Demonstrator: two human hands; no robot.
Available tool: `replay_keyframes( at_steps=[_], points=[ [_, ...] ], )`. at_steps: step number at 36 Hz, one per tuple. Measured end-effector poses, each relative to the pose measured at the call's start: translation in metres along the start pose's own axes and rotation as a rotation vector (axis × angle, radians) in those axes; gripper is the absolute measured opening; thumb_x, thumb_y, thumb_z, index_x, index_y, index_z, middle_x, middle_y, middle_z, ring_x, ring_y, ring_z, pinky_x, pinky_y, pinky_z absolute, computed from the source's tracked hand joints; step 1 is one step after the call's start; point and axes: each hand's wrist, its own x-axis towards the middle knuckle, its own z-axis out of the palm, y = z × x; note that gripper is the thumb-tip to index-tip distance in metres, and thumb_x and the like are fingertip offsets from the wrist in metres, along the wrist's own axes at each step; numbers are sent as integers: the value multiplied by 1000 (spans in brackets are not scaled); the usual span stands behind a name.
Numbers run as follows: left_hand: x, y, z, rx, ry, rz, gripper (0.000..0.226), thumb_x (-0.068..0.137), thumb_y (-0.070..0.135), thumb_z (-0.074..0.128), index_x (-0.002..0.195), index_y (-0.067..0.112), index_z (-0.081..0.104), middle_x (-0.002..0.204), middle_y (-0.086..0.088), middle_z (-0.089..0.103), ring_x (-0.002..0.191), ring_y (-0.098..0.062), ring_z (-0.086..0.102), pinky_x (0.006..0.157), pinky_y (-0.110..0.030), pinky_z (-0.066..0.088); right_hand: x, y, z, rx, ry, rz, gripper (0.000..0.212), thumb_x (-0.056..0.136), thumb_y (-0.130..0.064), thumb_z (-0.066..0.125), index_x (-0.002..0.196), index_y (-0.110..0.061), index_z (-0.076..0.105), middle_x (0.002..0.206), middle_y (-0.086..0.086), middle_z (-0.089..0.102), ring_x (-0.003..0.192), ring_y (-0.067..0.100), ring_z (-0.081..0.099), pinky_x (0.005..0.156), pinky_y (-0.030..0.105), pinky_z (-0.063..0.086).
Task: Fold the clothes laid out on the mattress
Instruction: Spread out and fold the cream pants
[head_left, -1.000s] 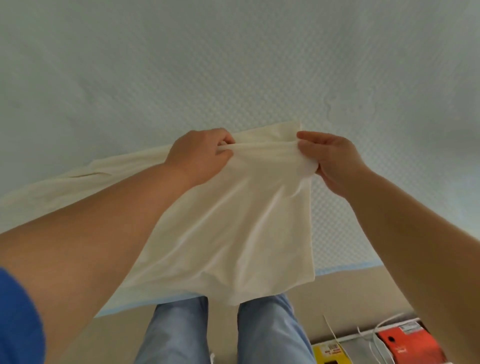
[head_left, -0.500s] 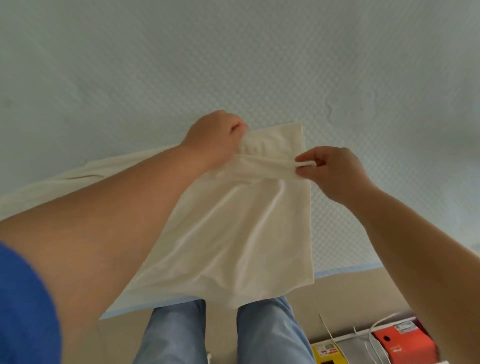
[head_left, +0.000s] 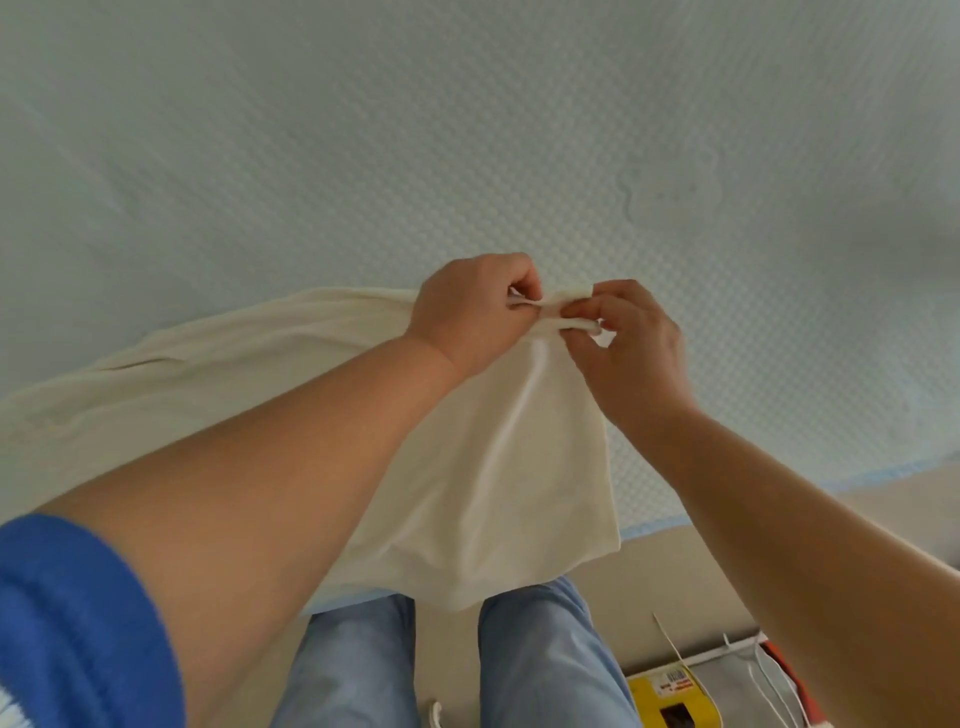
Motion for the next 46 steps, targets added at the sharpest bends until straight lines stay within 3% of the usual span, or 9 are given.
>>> replay_keyframes(
  at_steps=[5,9,13,21,26,28,31,37,46],
  points=[
    [-22,4,1,-75,-135,-42,11,75,32,71,69,32,62,68,19,57,73,-1,58,70,-19,46,-26,6,5,2,134,-105,10,81,-8,67,89,-9,74,102,-1,64,88,7,53,75,19,37],
    [-28,8,-1,-274,-223,-190,21,78,43,69,64,28,66,51,20,55,48,6,49,47,-6,35,-34,5,5,12,150,-143,12,79,-5,67,87,-8,74,99,3,66,84,7,52,73,7,33],
    [-20,7,-8,-314,-279,-268,10,71,33,78,69,31,69,65,21,65,62,12,58,58,-6,40,-36,5,1,55,129,-133,11,81,-6,67,89,-7,74,107,2,65,92,9,56,81,16,41],
    [5,25,-27,-263,-12,-180,31,76,23,75,105,26,67,76,16,61,69,8,58,63,-2,43,-40,-7,-27,70,19,-381,8,74,-6,75,80,-11,73,135,18,45,126,23,36,102,30,29],
    [8,41,-29,-1,51,-52,22,89,26,60,108,21,70,103,9,69,96,-7,61,80,-12,38,-17,-25,-48,9,-94,-411,5,80,-12,72,83,-16,73,147,15,32,140,32,21,109,35,16],
    [4,45,-29,-14,80,7,19,87,23,61,101,21,72,94,13,68,90,-4,60,75,-4,35,-9,-30,-53,13,-153,-322,7,82,-17,69,87,-22,71,152,4,27,142,21,15,107,28,12],
    [-4,43,-31,-131,59,45,7,81,24,68,80,30,65,71,20,59,70,4,55,65,-4,39,2,-34,-56,24,-209,-233,10,82,-23,69,88,-30,67,141,-10,41,129,9,34,99,19,21],
    [-14,32,-38,-354,-4,42,28,75,12,72,61,30,56,62,14,58,58,2,52,59,-14,45,6,-40,-58,92,-275,-169,27,76,-25,70,68,-48,59,79,-32,56,81,-13,51,70,1,34],
    [-41,-32,-88,-19,-107,-124,16,84,12,64,89,25,72,89,4,66,84,-9,58,71,-14,37,-12,-44,-65,130,-18,-239,21,78,-15,72,80,-35,66,81,-28,57,77,-17,53,71,-1,36]
  ],
)
